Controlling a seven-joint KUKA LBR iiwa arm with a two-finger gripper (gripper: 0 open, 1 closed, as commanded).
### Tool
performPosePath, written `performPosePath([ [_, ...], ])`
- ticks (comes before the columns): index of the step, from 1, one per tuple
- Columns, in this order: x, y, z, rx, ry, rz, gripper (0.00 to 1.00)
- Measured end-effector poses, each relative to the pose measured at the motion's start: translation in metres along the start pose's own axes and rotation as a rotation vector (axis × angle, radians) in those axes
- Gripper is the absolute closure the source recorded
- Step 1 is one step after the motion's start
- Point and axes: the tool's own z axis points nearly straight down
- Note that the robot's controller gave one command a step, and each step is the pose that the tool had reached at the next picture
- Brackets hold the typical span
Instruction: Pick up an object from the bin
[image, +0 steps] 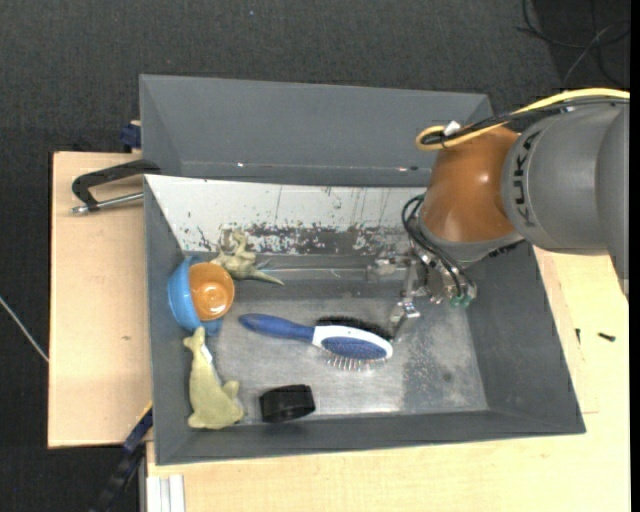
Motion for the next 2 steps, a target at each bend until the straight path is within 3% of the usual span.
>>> performPosePath([
  [1, 0.015, 0.084, -0.083, -0.006, -0.004, 0.221, 0.0],
  [2, 0.031, 0.078, -0.043, -0.004, -0.009, 0.26, 0.0],
])
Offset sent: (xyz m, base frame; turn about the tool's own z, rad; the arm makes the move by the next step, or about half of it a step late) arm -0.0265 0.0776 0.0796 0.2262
